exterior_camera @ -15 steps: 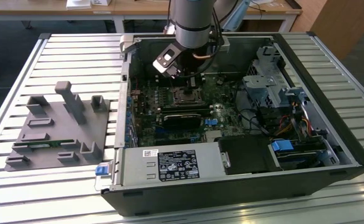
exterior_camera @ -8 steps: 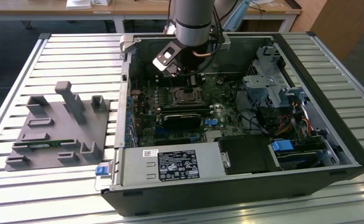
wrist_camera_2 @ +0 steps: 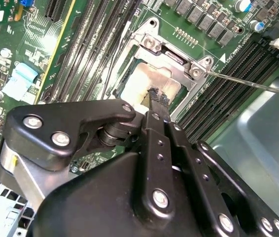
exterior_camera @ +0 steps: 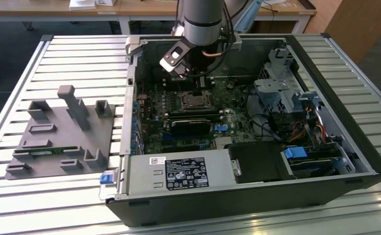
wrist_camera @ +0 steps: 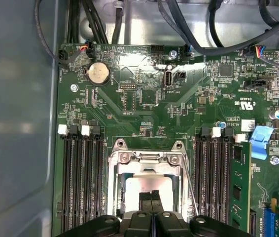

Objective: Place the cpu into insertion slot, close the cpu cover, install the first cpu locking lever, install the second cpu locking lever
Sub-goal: 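Install the first cpu locking lever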

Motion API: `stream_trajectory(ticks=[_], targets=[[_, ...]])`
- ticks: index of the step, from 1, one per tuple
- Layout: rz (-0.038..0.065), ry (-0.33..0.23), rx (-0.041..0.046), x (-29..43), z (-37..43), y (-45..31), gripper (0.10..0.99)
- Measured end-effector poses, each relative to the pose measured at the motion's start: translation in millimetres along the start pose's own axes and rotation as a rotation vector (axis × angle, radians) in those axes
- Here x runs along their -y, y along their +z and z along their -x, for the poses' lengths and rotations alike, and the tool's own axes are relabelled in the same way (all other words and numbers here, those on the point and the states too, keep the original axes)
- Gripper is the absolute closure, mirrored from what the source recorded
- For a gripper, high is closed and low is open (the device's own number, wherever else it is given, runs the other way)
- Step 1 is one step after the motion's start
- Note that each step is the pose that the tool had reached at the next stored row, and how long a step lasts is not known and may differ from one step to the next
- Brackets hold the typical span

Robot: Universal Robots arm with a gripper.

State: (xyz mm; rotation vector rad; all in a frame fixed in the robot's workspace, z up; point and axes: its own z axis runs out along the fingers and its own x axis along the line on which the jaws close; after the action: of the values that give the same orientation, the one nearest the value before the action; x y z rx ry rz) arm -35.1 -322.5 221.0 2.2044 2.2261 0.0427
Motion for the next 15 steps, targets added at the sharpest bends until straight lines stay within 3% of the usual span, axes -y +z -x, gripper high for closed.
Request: stream_trajectory(ticks=[15], targets=[[0.000, 0.000, -0.0001, -0.2, -0.1, -8.5, 0.980]])
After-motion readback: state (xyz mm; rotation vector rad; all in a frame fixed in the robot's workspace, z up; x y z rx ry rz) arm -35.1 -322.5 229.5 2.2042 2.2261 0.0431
